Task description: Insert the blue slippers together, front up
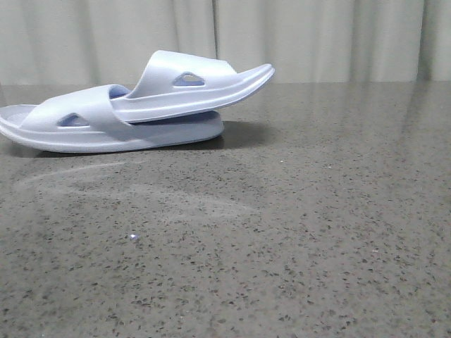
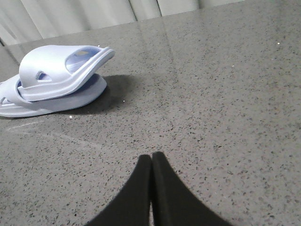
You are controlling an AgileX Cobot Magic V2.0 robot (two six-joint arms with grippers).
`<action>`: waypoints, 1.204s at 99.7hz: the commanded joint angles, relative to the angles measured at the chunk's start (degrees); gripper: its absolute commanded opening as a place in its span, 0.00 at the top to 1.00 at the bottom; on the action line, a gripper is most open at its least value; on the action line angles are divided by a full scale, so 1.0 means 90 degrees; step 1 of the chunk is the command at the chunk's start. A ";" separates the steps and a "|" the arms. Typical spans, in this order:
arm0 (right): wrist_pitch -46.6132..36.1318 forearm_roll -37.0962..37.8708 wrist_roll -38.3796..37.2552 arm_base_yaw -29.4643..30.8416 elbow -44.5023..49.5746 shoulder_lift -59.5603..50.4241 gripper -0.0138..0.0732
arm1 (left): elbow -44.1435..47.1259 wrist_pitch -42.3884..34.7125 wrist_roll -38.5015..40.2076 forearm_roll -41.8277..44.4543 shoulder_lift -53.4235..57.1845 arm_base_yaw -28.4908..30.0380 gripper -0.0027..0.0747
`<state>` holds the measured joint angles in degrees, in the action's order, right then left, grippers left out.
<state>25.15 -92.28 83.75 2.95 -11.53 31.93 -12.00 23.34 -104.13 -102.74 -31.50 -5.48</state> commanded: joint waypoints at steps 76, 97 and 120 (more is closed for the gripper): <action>0.0073 -0.0275 0.0088 -0.0008 -0.0168 -0.0006 0.96 | 0.0890 -0.2129 1.0832 1.0086 0.2403 0.0067 0.95; 0.0085 -0.0275 0.0088 -0.0008 -0.0168 -0.0006 0.96 | 0.1418 -0.2387 1.1137 1.0584 0.3367 0.0067 0.95; 0.0100 -0.0275 0.0088 -0.0008 -0.0168 -0.0006 0.96 | 0.1418 -0.1893 1.1137 1.0611 0.3553 0.0067 0.95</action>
<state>25.15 -92.38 83.89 2.95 -11.53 31.93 0.13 9.42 -4.63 -6.70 0.23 -4.34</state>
